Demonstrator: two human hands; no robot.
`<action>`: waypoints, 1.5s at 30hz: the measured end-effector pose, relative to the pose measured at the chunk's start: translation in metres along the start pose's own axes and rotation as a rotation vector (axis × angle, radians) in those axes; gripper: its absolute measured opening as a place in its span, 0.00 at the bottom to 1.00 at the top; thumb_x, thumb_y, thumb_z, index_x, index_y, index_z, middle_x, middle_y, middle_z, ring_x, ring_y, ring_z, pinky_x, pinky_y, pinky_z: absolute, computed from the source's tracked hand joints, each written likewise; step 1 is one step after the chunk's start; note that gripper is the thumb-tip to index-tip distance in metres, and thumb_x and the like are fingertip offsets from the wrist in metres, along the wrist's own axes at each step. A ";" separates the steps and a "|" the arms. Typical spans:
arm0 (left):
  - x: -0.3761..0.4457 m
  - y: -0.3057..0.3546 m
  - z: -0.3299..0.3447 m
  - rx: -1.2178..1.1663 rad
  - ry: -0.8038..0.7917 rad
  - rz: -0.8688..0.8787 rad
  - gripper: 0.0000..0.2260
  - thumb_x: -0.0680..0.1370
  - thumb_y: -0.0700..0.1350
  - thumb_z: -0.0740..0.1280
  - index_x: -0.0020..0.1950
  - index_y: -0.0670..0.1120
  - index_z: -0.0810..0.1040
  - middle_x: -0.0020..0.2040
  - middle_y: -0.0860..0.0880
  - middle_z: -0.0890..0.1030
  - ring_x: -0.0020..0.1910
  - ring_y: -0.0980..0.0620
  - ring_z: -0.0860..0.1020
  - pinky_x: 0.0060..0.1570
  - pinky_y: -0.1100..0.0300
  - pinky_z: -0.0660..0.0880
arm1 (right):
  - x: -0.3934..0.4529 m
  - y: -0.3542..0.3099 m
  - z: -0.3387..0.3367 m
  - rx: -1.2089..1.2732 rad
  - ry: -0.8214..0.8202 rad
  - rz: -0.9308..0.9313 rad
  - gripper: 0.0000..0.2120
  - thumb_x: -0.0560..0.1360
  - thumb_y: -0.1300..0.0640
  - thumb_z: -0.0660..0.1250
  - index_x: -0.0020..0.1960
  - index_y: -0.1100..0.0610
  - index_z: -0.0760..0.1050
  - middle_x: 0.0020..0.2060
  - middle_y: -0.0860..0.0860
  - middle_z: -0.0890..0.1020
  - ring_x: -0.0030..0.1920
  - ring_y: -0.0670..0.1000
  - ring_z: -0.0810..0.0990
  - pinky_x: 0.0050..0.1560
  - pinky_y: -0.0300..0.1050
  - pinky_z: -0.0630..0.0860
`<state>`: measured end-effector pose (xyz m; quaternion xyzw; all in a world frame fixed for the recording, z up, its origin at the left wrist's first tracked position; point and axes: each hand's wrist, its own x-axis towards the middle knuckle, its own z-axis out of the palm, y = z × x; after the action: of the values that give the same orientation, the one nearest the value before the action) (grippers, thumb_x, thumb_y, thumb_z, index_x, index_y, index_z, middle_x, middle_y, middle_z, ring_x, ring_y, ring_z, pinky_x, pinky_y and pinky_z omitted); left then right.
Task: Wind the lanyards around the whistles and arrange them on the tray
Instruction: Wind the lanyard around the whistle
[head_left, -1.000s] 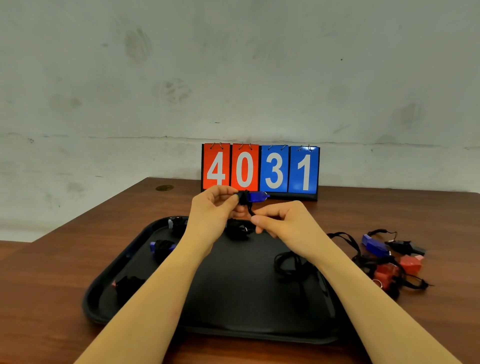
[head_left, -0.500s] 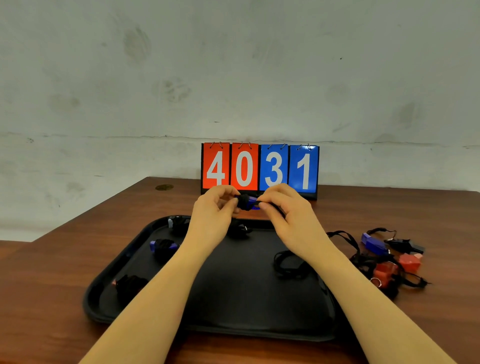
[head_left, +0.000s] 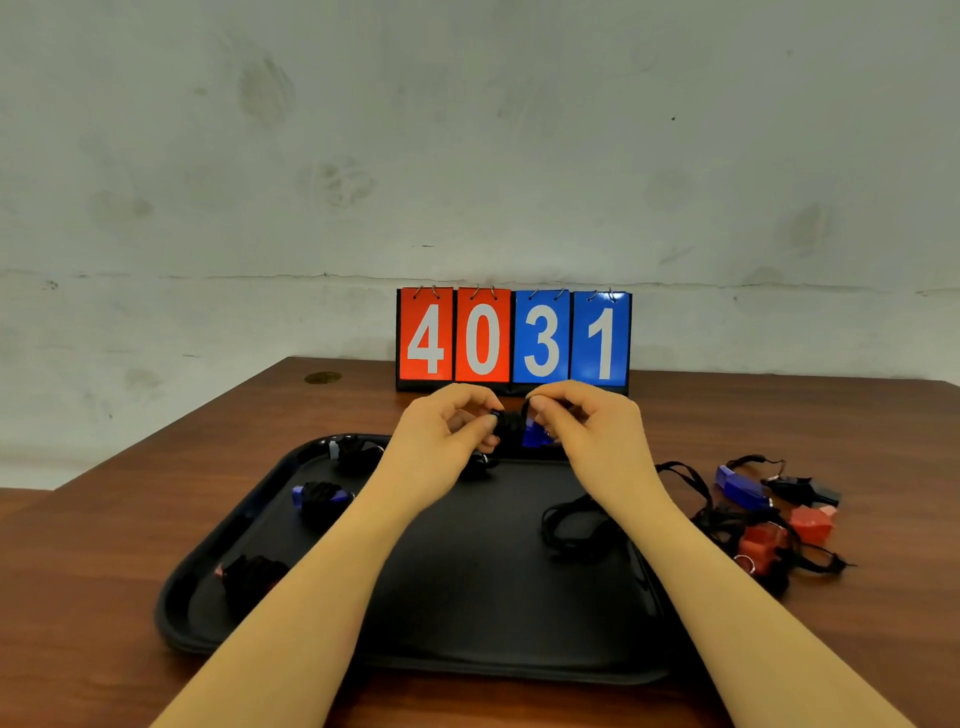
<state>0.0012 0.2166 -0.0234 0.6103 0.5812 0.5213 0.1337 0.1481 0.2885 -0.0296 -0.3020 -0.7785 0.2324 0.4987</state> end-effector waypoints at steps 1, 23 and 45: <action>0.000 0.001 -0.001 -0.014 -0.015 -0.005 0.07 0.77 0.37 0.64 0.50 0.49 0.77 0.40 0.53 0.80 0.38 0.61 0.80 0.43 0.73 0.76 | 0.000 -0.002 -0.001 0.072 0.006 0.042 0.05 0.75 0.59 0.66 0.47 0.52 0.80 0.37 0.43 0.81 0.41 0.41 0.79 0.46 0.36 0.77; -0.002 0.006 -0.006 -0.663 0.105 -0.118 0.07 0.75 0.33 0.63 0.49 0.43 0.78 0.35 0.47 0.83 0.34 0.53 0.82 0.39 0.63 0.80 | -0.001 -0.008 -0.001 0.369 -0.289 0.166 0.09 0.75 0.57 0.66 0.41 0.61 0.82 0.32 0.47 0.82 0.37 0.41 0.78 0.45 0.40 0.72; 0.007 -0.008 -0.001 0.058 0.236 -0.034 0.07 0.78 0.37 0.62 0.51 0.49 0.74 0.44 0.51 0.79 0.40 0.58 0.79 0.42 0.70 0.74 | -0.003 -0.012 0.002 -0.226 -0.172 -0.200 0.08 0.78 0.58 0.61 0.54 0.54 0.77 0.48 0.45 0.76 0.49 0.45 0.76 0.52 0.40 0.74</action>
<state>-0.0056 0.2243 -0.0265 0.5383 0.6180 0.5702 0.0557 0.1447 0.2774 -0.0241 -0.2564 -0.8657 0.1176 0.4136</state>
